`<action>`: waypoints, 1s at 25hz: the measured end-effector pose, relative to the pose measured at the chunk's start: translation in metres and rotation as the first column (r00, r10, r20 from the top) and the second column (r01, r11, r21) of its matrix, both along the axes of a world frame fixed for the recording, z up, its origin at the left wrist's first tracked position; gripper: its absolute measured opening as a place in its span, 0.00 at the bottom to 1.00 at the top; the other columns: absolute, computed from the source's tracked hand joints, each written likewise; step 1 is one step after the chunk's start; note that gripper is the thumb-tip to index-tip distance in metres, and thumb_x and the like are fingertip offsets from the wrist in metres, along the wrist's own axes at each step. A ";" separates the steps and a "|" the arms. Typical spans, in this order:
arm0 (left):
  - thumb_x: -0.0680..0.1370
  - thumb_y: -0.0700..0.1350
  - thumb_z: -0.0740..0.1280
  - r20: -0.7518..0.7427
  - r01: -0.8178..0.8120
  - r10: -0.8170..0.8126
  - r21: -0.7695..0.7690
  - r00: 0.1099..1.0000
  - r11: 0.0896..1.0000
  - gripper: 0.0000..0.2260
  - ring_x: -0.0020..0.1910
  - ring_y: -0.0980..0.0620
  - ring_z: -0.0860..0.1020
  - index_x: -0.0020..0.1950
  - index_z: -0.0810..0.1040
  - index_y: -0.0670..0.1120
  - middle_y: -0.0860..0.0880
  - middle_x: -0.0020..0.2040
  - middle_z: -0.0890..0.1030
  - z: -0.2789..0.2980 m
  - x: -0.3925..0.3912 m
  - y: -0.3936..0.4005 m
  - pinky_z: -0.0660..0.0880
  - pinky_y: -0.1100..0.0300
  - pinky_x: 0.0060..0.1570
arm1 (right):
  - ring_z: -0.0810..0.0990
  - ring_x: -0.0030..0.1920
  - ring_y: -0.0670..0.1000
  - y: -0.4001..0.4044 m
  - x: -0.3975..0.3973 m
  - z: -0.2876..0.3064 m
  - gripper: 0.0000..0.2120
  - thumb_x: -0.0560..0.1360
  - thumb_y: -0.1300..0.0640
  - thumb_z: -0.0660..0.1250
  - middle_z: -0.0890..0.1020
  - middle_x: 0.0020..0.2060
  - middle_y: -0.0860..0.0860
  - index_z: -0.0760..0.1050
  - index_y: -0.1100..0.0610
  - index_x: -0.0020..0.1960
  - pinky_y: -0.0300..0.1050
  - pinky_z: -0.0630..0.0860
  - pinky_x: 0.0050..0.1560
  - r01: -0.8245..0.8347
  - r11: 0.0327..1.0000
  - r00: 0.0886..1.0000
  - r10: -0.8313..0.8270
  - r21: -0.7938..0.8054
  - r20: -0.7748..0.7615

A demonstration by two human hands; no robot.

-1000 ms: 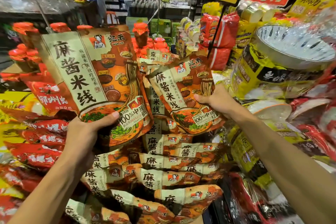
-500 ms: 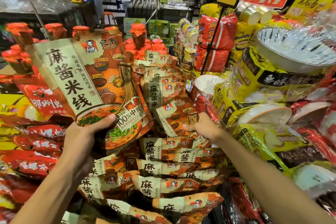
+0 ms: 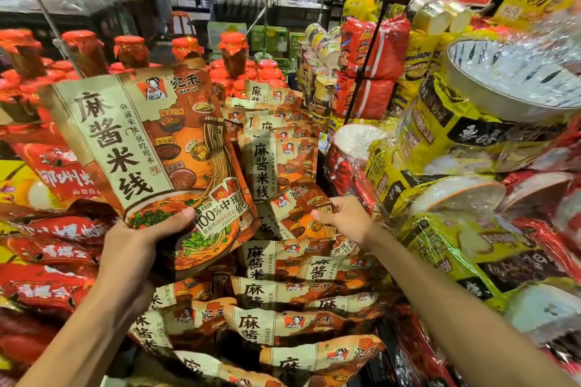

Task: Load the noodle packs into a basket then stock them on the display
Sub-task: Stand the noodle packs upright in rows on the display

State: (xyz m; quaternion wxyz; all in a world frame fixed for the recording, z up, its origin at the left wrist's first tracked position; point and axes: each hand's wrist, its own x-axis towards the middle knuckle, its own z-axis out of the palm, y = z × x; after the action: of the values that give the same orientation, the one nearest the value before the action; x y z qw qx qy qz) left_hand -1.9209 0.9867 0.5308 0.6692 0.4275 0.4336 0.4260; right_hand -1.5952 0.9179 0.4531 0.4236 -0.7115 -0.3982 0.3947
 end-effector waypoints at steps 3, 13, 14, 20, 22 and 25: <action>0.57 0.47 0.84 0.005 0.020 -0.020 0.007 1.000 1.000 0.24 0.46 0.42 0.82 0.50 0.85 0.44 0.37 0.54 0.84 -0.002 0.003 -0.001 0.76 0.28 0.52 | 0.84 0.48 0.41 0.002 -0.002 0.000 0.09 0.78 0.64 0.71 0.86 0.48 0.47 0.80 0.57 0.57 0.37 0.79 0.50 -0.047 0.999 0.997 0.047 -0.016 0.055; 0.53 0.52 0.85 0.007 0.035 -0.035 0.039 0.999 0.999 0.29 0.48 0.37 0.80 0.50 0.84 0.42 0.32 0.56 0.82 -0.004 0.003 0.000 0.70 0.23 0.57 | 0.79 0.38 0.38 0.013 -0.015 0.030 0.07 0.75 0.51 0.75 0.83 0.38 0.39 0.83 0.48 0.53 0.35 0.73 0.45 -0.282 0.943 0.807 0.334 -0.180 0.487; 0.53 0.53 0.85 0.004 0.027 -0.027 0.043 1.000 0.999 0.29 0.47 0.37 0.79 0.49 0.84 0.43 0.30 0.56 0.80 -0.006 0.002 0.000 0.69 0.23 0.57 | 0.81 0.42 0.41 0.018 -0.016 0.037 0.08 0.76 0.52 0.73 0.84 0.43 0.42 0.83 0.47 0.55 0.39 0.73 0.48 -0.289 0.930 0.734 0.369 -0.230 0.570; 0.57 0.48 0.84 0.010 0.007 -0.007 0.028 1.000 1.000 0.26 0.52 0.32 0.81 0.53 0.85 0.45 0.35 0.54 0.84 -0.010 -0.003 -0.004 0.71 0.23 0.57 | 0.81 0.51 0.56 0.042 -0.043 0.049 0.09 0.76 0.50 0.70 0.83 0.49 0.51 0.81 0.53 0.53 0.50 0.78 0.52 -0.287 0.779 0.300 0.625 -0.557 0.720; 0.55 0.49 0.85 -0.003 0.002 -0.002 0.023 1.000 1.000 0.25 0.51 0.34 0.81 0.50 0.86 0.46 0.35 0.54 0.84 -0.011 -0.006 -0.005 0.71 0.23 0.57 | 0.81 0.58 0.58 0.046 -0.050 0.044 0.14 0.81 0.49 0.66 0.83 0.57 0.53 0.80 0.51 0.63 0.51 0.77 0.56 -0.297 0.743 0.227 0.665 -0.600 0.712; 0.58 0.46 0.84 0.010 -0.008 0.008 0.006 1.000 1.000 0.23 0.53 0.34 0.83 0.51 0.86 0.45 0.37 0.53 0.85 -0.011 -0.013 -0.004 0.74 0.27 0.58 | 0.82 0.57 0.57 0.038 -0.044 0.043 0.14 0.83 0.53 0.64 0.84 0.58 0.53 0.80 0.52 0.66 0.51 0.78 0.59 -0.323 0.798 0.283 0.594 -0.508 0.753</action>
State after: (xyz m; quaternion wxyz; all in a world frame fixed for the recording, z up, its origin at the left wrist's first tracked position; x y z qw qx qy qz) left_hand -1.9339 0.9825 0.5195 0.6682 0.4256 0.4306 0.4323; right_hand -1.6394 0.9561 0.4962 -0.0803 -0.7083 -0.6920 0.1137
